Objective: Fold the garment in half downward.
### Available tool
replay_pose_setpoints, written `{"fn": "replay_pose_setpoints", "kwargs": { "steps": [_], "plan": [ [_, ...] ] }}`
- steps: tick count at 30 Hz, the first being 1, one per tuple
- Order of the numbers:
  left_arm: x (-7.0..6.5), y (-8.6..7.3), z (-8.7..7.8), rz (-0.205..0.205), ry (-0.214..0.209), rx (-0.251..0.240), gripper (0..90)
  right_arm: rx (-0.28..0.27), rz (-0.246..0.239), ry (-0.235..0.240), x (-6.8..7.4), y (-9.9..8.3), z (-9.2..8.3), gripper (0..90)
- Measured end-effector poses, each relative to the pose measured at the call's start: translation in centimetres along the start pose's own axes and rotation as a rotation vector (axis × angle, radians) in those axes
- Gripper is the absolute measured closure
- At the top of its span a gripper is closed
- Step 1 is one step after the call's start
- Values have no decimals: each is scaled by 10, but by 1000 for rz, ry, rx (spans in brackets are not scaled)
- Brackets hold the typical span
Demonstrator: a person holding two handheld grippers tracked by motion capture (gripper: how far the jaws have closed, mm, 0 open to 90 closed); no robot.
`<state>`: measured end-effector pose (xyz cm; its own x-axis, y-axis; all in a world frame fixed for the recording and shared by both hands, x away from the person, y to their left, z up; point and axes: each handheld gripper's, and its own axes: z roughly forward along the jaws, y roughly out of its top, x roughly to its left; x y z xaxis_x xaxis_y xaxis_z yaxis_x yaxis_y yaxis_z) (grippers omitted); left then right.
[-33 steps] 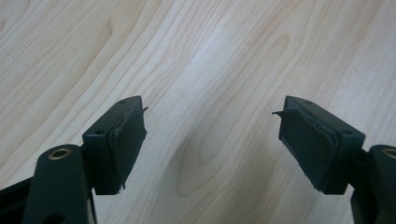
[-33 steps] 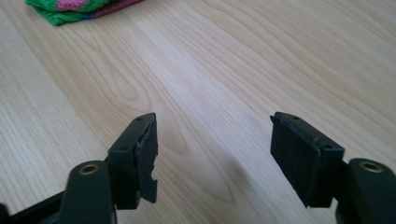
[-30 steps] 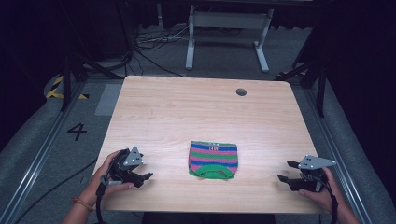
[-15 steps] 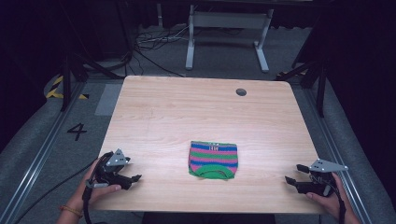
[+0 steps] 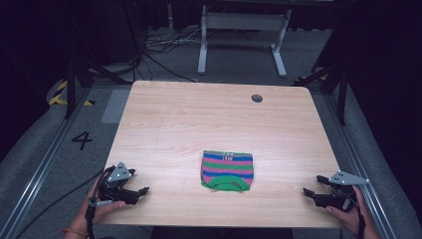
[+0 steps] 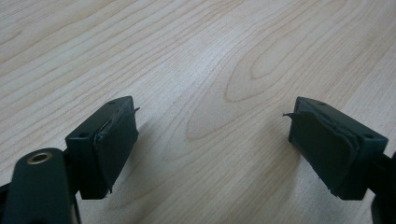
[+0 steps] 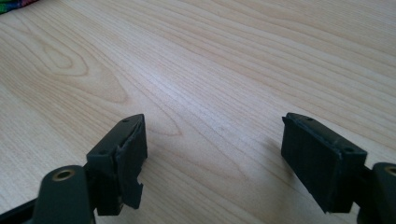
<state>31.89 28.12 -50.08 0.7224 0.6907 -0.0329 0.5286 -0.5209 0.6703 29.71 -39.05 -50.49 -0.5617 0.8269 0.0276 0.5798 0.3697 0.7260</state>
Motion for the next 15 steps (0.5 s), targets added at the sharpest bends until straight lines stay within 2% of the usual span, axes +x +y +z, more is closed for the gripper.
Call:
{"fn": "replay_pose_setpoints", "kwargs": {
  "steps": [15],
  "plan": [
    [-1, 0, 0, -12, 10, 1, 149, 3, 3, -8, 0, 0, 1, 208]
  ]
}}
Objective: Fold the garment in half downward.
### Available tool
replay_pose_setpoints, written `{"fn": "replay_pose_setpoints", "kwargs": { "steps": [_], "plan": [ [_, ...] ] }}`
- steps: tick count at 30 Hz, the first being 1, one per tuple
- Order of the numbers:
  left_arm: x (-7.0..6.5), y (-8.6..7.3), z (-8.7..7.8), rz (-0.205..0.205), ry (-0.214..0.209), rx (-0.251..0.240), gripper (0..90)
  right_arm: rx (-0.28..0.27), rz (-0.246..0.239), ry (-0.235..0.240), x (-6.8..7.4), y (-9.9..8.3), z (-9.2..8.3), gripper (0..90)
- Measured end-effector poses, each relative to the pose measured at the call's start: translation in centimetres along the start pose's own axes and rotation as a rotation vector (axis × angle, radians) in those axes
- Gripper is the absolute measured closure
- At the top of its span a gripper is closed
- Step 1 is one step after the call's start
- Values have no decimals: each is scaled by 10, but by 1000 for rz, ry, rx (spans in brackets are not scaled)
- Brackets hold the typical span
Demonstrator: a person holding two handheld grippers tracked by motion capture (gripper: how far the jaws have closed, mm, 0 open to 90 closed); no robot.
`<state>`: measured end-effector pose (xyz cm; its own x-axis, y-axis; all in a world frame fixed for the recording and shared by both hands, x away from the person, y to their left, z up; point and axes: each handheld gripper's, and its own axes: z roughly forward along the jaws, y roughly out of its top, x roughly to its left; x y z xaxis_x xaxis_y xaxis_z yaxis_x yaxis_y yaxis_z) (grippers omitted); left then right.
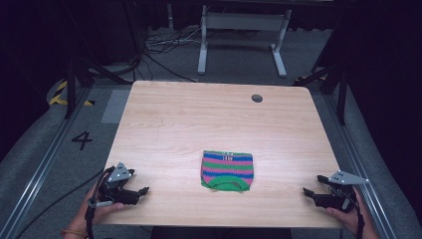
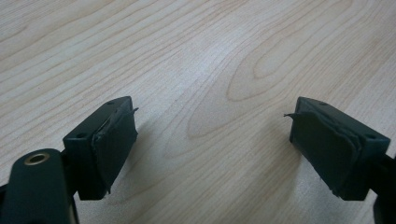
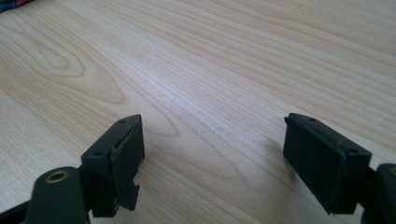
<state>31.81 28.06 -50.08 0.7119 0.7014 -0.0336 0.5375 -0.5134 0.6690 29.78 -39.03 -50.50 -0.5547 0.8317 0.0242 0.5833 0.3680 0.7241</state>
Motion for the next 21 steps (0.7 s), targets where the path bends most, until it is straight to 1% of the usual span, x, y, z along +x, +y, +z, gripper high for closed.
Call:
{"fn": "replay_pose_setpoints", "kwargs": {
  "steps": [6, 21],
  "plan": [
    [0, 0, 0, -8, 2, 1, 148, 0, 0, 0, 0, 0, 0, 209],
    [1, 1, 0, -4, 3, 1, 148, -1, 3, 2, 0, 0, 0, 210]
  ]
}}
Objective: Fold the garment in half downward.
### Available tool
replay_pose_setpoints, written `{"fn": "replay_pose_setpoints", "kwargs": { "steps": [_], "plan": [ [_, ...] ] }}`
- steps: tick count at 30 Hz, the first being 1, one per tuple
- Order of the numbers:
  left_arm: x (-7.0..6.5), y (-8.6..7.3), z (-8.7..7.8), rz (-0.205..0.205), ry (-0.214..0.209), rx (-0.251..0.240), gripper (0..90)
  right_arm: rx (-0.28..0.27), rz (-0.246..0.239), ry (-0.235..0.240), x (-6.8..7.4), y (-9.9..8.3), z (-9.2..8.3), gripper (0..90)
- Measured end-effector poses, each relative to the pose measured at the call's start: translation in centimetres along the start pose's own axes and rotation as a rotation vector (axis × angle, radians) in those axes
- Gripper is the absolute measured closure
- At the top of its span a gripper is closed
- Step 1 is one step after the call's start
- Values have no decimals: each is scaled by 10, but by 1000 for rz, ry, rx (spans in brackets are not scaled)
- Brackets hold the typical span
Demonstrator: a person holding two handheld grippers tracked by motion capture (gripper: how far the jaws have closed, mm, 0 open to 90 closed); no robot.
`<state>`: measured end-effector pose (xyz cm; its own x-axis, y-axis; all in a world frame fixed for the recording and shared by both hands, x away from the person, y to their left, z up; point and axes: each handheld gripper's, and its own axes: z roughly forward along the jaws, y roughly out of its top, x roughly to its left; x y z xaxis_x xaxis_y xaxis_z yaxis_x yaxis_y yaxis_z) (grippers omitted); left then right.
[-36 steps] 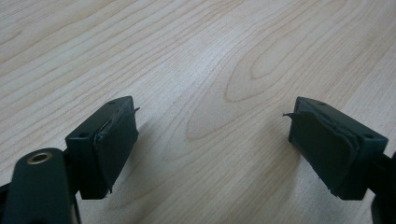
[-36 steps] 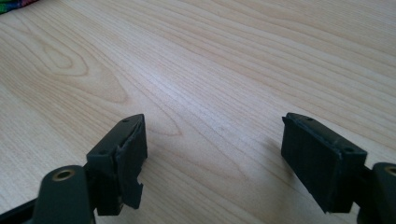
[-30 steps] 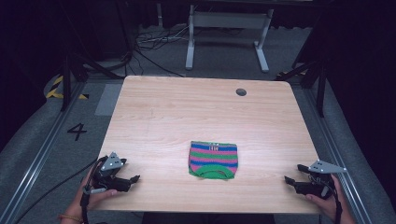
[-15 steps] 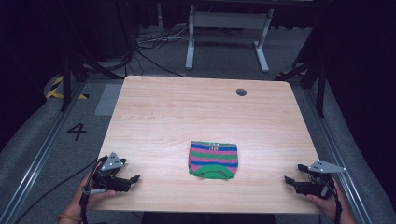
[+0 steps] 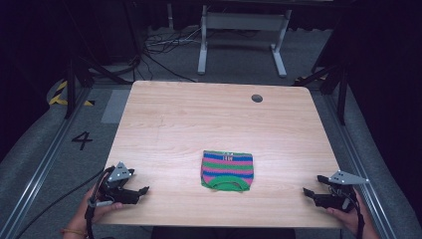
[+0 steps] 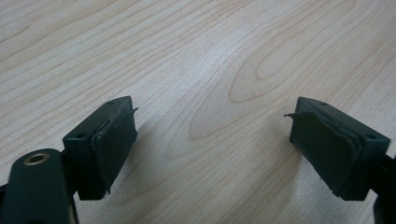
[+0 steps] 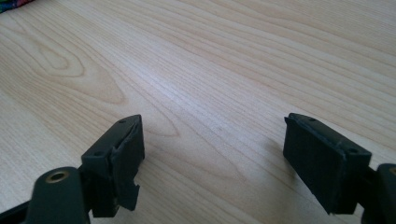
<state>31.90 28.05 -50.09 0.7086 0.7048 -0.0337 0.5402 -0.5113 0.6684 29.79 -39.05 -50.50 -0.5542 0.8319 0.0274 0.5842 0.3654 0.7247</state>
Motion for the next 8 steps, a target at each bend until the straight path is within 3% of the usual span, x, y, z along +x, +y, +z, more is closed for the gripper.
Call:
{"fn": "replay_pose_setpoints", "kwargs": {
  "steps": [8],
  "plan": [
    [-1, 0, 0, -6, 7, 1, 148, 0, 0, 0, 0, 0, 0, 209]
  ]
}}
